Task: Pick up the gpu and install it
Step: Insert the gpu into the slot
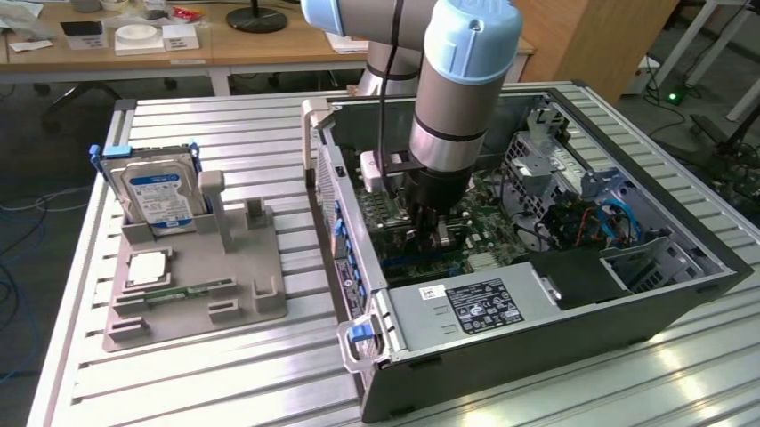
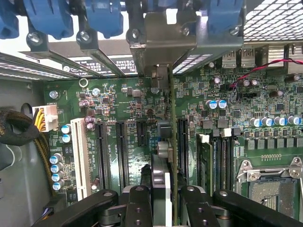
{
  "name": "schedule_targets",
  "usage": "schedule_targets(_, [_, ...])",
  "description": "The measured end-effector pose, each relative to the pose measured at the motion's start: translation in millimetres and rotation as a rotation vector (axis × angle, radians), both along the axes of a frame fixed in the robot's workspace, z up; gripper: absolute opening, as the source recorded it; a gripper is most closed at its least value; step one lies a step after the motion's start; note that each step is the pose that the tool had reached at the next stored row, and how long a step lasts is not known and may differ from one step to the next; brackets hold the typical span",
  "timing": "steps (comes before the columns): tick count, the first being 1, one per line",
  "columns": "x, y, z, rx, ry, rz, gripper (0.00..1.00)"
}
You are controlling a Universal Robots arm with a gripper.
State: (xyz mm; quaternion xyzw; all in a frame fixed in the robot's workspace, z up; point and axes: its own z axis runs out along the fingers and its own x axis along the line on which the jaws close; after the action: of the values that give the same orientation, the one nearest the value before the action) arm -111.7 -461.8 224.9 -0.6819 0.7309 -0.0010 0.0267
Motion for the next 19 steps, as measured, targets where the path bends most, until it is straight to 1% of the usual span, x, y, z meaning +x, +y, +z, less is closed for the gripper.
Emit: schedule_targets(19, [-0.5, 0.0, -0.6, 0.0000, 0.0000, 0.000, 0.29])
